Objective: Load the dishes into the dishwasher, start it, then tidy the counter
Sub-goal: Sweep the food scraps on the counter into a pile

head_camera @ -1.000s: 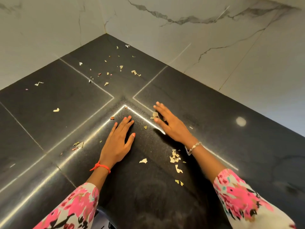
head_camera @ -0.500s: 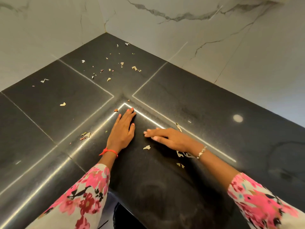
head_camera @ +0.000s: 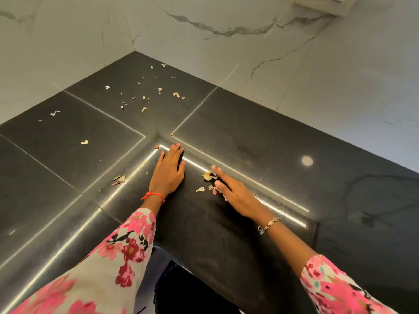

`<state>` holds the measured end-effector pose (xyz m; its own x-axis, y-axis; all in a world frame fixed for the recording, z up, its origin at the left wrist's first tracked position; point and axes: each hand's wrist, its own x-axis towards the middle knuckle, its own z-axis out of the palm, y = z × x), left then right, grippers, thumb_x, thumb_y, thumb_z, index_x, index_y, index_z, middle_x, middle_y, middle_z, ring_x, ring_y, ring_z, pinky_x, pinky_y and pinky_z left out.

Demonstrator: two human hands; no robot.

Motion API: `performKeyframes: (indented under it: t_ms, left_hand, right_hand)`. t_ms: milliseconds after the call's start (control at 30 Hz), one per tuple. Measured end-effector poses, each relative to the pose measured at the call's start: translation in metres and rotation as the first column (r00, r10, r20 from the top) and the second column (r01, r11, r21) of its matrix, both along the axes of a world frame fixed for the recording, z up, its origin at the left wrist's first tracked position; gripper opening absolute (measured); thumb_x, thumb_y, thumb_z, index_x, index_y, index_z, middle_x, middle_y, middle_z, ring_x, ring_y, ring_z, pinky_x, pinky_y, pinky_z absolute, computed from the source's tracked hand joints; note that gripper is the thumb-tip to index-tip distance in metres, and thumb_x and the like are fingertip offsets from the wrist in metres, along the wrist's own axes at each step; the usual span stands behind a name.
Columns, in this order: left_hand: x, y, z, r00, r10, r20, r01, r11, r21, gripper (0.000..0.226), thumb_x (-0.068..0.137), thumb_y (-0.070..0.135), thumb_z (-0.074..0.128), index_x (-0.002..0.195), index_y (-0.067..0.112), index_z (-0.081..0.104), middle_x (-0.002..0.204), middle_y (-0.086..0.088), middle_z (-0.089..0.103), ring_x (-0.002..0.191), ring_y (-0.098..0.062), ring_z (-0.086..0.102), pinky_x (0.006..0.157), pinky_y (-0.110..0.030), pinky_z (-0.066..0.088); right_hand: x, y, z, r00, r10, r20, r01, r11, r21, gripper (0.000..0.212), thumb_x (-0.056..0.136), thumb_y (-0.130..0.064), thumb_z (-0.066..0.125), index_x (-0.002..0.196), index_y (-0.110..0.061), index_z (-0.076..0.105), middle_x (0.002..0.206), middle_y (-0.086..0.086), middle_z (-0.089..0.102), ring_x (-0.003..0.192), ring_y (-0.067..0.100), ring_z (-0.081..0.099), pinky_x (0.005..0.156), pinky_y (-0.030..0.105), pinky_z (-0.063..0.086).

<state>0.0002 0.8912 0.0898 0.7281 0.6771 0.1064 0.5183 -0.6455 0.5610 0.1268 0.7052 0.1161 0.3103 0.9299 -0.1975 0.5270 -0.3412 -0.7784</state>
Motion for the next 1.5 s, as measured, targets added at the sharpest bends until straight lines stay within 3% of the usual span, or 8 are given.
performKeyframes:
  t_ms: [167, 400, 667, 900, 1100, 1267, 1400, 1500]
  left_hand:
    - [-0.001, 0.001, -0.002, 1.0, -0.006, -0.006, 0.006, 1.0, 0.012, 0.048, 0.098, 0.016, 0.037, 0.145, 0.008, 0.029, 0.155, -0.004, 0.022, 0.145, -0.014, 0.014, 0.119, -0.033, 0.001]
    - [0.001, 0.001, -0.004, 1.0, 0.004, 0.002, -0.004, 1.0, 0.03, 0.047, 0.098, 0.016, 0.036, 0.145, 0.009, 0.031, 0.154, -0.003, 0.024, 0.144, -0.015, 0.016, 0.118, -0.031, 0.002]
    - [0.001, 0.003, -0.004, 1.0, 0.003, 0.022, -0.004, 1.0, 0.021, 0.047, 0.098, 0.013, 0.037, 0.144, 0.008, 0.033, 0.154, -0.004, 0.026, 0.144, -0.014, 0.017, 0.119, -0.032, 0.004]
    - [0.001, 0.003, -0.005, 1.0, -0.001, 0.03, 0.001, 1.0, 0.008, 0.047, 0.098, 0.015, 0.036, 0.144, 0.009, 0.032, 0.154, -0.003, 0.025, 0.144, -0.014, 0.017, 0.119, -0.033, 0.004]
    - [0.001, 0.003, -0.004, 1.0, -0.006, 0.03, 0.007, 1.0, -0.014, 0.047, 0.098, 0.015, 0.037, 0.144, 0.009, 0.032, 0.154, -0.003, 0.025, 0.144, -0.014, 0.016, 0.119, -0.032, 0.003]
    - [-0.002, 0.001, 0.001, 0.989, 0.045, 0.144, -0.018, 0.983, -0.185, 0.04, 0.099, 0.014, 0.039, 0.139, 0.009, 0.043, 0.15, -0.005, 0.034, 0.142, -0.017, 0.023, 0.117, -0.03, 0.012]
    - [-0.003, -0.026, 0.015, 0.779, 0.511, 0.364, -0.072, 0.649, -0.757, 0.03, 0.096, 0.006, 0.04, 0.119, -0.001, 0.06, 0.122, -0.014, 0.061, 0.119, -0.022, 0.053, 0.1, -0.026, 0.04]
    - [-0.004, -0.056, 0.027, 0.614, 0.721, 0.322, 0.053, 0.369, -0.928, 0.03, 0.095, 0.005, 0.037, 0.11, -0.005, 0.061, 0.104, -0.015, 0.065, 0.108, -0.023, 0.058, 0.098, -0.027, 0.043]
  right_hand:
    - [-0.011, -0.023, -0.004, 0.86, -0.489, 0.147, 0.477, 0.872, 0.112, 0.058, 0.098, -0.045, 0.027, 0.149, -0.018, 0.018, 0.157, -0.007, 0.01, 0.144, 0.006, 0.006, 0.118, 0.028, 0.011]
    - [-0.062, -0.015, -0.024, 0.764, -0.44, 0.472, 0.553, 0.824, -0.126, 0.097, 0.078, -0.073, -0.005, 0.147, -0.006, -0.012, 0.155, 0.006, -0.02, 0.142, 0.016, -0.021, 0.115, 0.032, -0.014]
    - [-0.054, 0.051, -0.009, 0.957, -0.135, 0.257, 0.144, 0.989, -0.018, 0.067, 0.099, -0.043, 0.033, 0.15, -0.013, 0.002, 0.159, 0.002, -0.002, 0.145, 0.012, -0.008, 0.117, 0.027, -0.005]
    - [-0.052, 0.031, -0.006, 0.89, 0.105, 0.444, -0.081, 0.994, -0.073, 0.06, 0.095, 0.002, 0.037, 0.148, -0.02, 0.02, 0.158, -0.003, 0.006, 0.146, 0.015, 0.0, 0.117, 0.029, 0.012]
    - [-0.055, 0.015, -0.001, 0.892, 0.007, 0.453, -0.018, 1.0, 0.019, 0.052, 0.091, 0.011, 0.037, 0.14, -0.006, 0.04, 0.15, 0.007, 0.034, 0.14, 0.023, 0.03, 0.112, 0.035, 0.033]
    - [-0.055, 0.016, -0.003, 0.89, -0.153, 0.429, 0.058, 0.972, 0.226, 0.031, 0.089, 0.006, 0.046, 0.112, 0.0, 0.065, 0.112, 0.011, 0.064, 0.095, 0.029, 0.065, 0.084, 0.04, 0.053]
    - [-0.05, 0.022, 0.004, 0.879, -0.476, -0.003, 0.456, 0.841, 0.291, 0.025, 0.085, 0.01, 0.054, 0.096, -0.003, 0.072, 0.091, 0.009, 0.069, 0.077, 0.02, 0.064, 0.069, 0.023, 0.055]
    - [-0.053, 0.029, 0.017, 0.75, -0.583, -0.314, 0.657, 0.713, 0.244, 0.025, 0.083, 0.006, 0.062, 0.086, -0.016, 0.073, 0.078, -0.002, 0.07, 0.072, 0.02, 0.067, 0.056, 0.029, 0.055]
